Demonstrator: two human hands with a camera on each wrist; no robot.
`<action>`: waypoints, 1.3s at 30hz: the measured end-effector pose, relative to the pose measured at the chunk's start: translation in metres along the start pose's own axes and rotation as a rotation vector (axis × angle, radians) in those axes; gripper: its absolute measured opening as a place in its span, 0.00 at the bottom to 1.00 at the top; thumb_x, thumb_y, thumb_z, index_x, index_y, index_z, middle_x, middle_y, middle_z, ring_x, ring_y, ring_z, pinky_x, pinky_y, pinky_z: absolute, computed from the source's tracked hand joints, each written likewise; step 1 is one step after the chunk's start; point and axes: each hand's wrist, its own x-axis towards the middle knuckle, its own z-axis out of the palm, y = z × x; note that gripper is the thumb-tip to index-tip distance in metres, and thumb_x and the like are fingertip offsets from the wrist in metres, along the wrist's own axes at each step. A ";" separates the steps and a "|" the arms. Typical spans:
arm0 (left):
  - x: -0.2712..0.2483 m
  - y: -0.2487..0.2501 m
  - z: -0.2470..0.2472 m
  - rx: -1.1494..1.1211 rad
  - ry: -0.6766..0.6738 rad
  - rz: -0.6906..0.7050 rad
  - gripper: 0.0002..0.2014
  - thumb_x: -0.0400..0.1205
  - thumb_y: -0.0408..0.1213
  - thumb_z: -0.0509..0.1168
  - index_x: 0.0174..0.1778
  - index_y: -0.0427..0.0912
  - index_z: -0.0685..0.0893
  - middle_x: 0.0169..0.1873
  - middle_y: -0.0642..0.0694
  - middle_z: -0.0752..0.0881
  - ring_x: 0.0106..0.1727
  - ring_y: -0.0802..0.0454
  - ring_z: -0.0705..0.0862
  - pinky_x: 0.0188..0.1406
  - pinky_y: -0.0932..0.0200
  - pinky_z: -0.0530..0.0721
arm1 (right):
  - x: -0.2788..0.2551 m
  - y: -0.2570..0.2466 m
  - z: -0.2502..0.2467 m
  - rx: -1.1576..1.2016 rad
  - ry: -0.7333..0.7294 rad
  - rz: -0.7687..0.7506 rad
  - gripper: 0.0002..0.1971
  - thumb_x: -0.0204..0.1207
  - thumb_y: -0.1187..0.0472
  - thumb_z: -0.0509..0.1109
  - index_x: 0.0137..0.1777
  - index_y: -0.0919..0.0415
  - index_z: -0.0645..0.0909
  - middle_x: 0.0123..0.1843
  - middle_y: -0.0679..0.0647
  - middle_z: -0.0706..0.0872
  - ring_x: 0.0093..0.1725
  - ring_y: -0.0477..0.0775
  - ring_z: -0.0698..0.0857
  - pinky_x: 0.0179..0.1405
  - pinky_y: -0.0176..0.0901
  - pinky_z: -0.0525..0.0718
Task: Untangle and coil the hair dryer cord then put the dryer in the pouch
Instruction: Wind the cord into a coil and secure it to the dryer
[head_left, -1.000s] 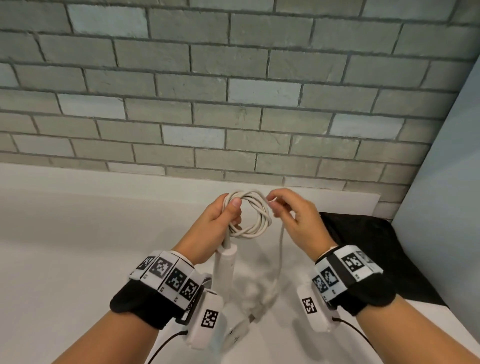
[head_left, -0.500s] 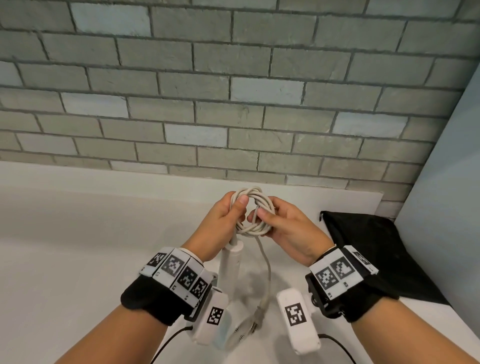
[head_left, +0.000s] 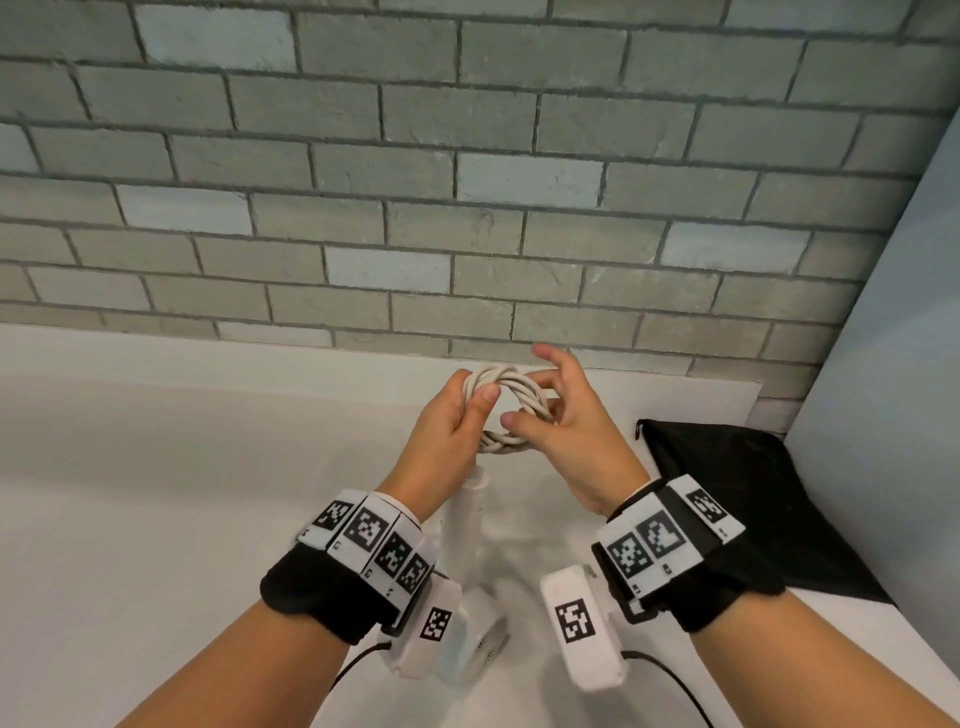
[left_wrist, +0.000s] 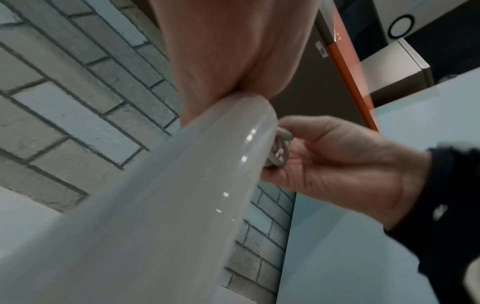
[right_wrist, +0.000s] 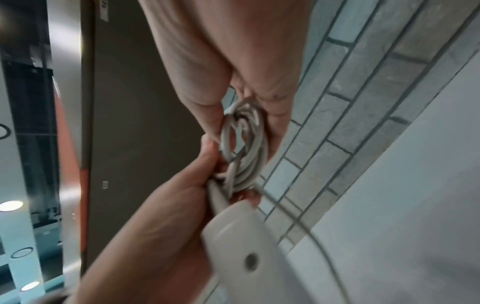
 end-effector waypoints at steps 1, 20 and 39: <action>-0.001 0.000 0.001 0.019 0.006 0.007 0.08 0.84 0.42 0.55 0.46 0.44 0.77 0.36 0.53 0.81 0.35 0.67 0.77 0.37 0.72 0.75 | 0.000 0.000 0.000 -0.063 0.012 -0.005 0.31 0.68 0.71 0.70 0.69 0.50 0.67 0.56 0.56 0.78 0.49 0.54 0.82 0.48 0.44 0.85; 0.007 -0.007 0.000 0.161 0.186 -0.006 0.10 0.84 0.42 0.54 0.47 0.39 0.74 0.34 0.48 0.78 0.37 0.54 0.77 0.33 0.69 0.73 | -0.013 -0.009 -0.006 0.770 0.066 0.218 0.07 0.79 0.72 0.56 0.45 0.58 0.68 0.22 0.53 0.78 0.28 0.51 0.80 0.37 0.47 0.89; 0.011 0.006 -0.002 -0.033 0.149 -0.205 0.10 0.84 0.44 0.54 0.38 0.48 0.71 0.37 0.43 0.79 0.37 0.46 0.80 0.35 0.56 0.83 | -0.018 -0.013 -0.041 0.293 0.102 0.134 0.09 0.81 0.66 0.57 0.46 0.66 0.79 0.21 0.48 0.67 0.17 0.42 0.64 0.18 0.33 0.73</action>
